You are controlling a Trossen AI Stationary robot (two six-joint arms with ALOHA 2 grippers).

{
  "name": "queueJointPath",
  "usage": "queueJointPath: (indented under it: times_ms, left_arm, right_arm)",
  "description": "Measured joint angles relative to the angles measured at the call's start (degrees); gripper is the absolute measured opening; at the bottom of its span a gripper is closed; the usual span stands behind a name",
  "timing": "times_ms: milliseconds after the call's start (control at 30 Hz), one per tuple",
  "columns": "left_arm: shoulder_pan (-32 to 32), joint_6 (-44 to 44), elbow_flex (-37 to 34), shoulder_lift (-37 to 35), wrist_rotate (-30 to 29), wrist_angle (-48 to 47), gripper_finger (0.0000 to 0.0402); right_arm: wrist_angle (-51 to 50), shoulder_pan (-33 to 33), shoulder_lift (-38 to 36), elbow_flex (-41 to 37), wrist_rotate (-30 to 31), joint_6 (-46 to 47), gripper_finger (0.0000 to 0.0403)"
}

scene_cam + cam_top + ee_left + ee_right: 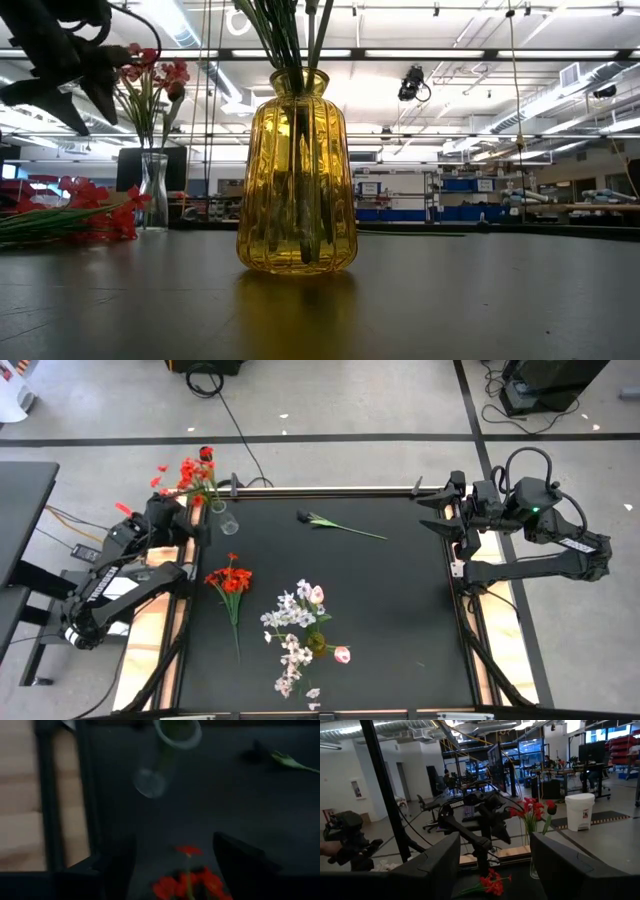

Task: Sort flowers into vase by color
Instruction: Put the black flower into the transparent vase

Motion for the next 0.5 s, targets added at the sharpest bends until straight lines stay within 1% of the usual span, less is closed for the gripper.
queueJointPath:
  times_ms: [133, 200, 267, 367, 500]
  left_arm:
    - [-0.04, -0.36, 0.02, 0.0, 9.92, -2.28, 0.0257]
    - [-0.12, -1.93, 0.02, 0.0, 13.07, -4.24, 0.0254]
    - [-0.41, -3.77, 0.02, -0.02, 13.98, -6.72, 0.0254]
    - [-1.62, -7.8, 0.07, -0.17, 16.0, -6.34, 0.0253]
    - [-3.99, -12.19, 0.04, -0.11, 16.55, -7.68, 0.0253]
  right_arm:
    - [0.0, -0.02, -0.02, -0.02, 0.02, -0.04, 0.0247]
    - [0.0, -0.02, -0.01, -0.02, 0.02, -0.02, 0.0247]
    - [0.0, 0.0, 0.0, -0.01, 0.0, -0.04, 0.0247]
    - [0.0, 0.0, 0.0, -0.02, 0.02, -0.02, 0.0247]
    - [0.0, -0.02, 0.0, 0.0, 0.01, -0.01, 0.0247]
